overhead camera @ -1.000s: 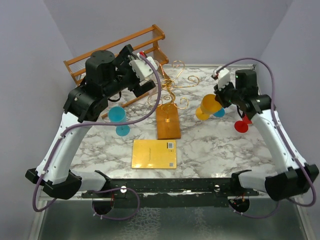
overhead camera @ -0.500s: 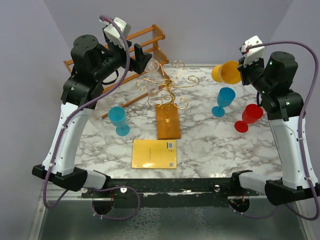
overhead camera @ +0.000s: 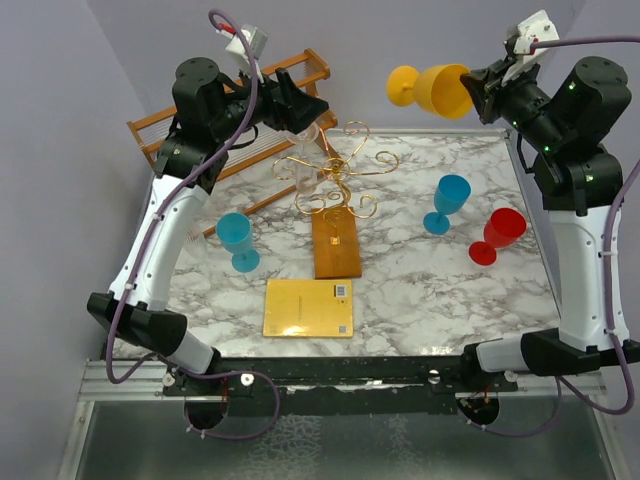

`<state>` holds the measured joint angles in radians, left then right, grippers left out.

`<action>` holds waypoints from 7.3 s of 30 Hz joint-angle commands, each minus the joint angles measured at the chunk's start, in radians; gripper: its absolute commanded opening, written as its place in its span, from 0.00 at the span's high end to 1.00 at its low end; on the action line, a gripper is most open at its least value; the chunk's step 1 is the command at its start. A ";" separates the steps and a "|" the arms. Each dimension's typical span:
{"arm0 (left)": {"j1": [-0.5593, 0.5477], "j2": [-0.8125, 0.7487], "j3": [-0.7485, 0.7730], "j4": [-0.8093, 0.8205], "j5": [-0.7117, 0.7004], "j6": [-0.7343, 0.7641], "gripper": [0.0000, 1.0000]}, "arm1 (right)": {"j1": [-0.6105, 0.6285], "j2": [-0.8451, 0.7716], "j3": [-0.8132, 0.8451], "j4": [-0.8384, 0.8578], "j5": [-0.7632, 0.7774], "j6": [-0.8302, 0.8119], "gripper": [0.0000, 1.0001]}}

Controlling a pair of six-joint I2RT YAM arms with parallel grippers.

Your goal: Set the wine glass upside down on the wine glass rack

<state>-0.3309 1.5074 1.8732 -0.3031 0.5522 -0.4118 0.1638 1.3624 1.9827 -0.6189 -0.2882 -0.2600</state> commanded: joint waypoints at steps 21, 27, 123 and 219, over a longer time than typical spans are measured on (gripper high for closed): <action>-0.052 0.128 0.006 0.243 0.154 -0.245 0.53 | 0.000 0.061 0.033 0.119 -0.406 0.267 0.99; -0.059 0.130 -0.003 0.236 0.151 -0.243 0.66 | 0.000 0.061 0.033 0.123 -0.420 0.283 0.99; -0.313 0.305 0.260 -0.207 -0.548 1.495 0.98 | 0.000 -0.118 -0.281 0.031 -0.077 -0.096 0.15; -0.429 0.279 0.231 -0.395 -0.623 1.363 0.82 | -0.009 -0.148 -0.349 0.056 -0.068 -0.108 0.13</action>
<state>-0.7551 1.8290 2.0995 -0.6788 -0.0982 0.9741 0.1616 1.2354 1.6421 -0.5800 -0.3855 -0.3546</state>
